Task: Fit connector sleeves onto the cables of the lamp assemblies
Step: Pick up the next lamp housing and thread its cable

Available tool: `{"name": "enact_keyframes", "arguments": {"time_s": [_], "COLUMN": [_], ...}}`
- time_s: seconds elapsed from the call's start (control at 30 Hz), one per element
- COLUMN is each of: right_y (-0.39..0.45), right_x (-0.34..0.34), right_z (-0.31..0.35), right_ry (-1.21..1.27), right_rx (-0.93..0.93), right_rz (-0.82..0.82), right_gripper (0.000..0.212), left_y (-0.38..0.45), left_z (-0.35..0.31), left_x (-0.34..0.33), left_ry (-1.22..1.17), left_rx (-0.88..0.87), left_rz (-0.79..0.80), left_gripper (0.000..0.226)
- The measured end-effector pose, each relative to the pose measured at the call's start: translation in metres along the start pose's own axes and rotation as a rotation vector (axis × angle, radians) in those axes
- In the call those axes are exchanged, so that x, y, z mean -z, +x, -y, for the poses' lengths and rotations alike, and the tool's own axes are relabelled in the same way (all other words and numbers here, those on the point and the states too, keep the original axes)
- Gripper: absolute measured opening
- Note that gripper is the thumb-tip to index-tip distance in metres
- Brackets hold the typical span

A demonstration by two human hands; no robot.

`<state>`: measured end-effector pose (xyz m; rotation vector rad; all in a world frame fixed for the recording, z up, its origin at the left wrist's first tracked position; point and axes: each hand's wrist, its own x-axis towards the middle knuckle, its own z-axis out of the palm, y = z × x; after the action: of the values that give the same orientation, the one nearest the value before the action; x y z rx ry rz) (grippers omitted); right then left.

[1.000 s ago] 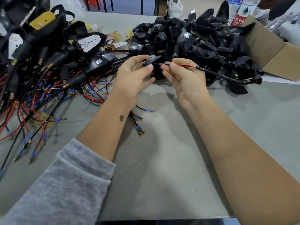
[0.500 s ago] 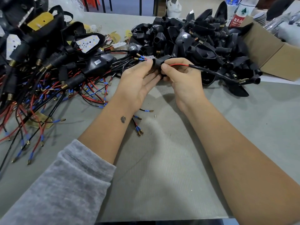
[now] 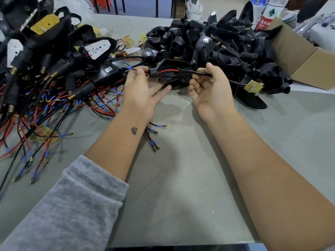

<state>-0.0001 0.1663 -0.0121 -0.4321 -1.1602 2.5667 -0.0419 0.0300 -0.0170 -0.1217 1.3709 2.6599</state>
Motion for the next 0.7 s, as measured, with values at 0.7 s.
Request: {"name": "enact_keyframes", "arguments": {"time_s": [0.7], "right_y": [0.0003], "right_x": [-0.0026], "right_z": [-0.0029], "right_ry": [-0.168], "right_rx": [0.21], "right_rz": [-0.01], "right_gripper": [0.009], "left_y": [-0.0013], "left_z": [0.0009], "left_x": [0.0022], "left_ry": [0.135], "left_rx": [-0.131], "left_rz": [-0.044], "left_gripper": [0.031]}}
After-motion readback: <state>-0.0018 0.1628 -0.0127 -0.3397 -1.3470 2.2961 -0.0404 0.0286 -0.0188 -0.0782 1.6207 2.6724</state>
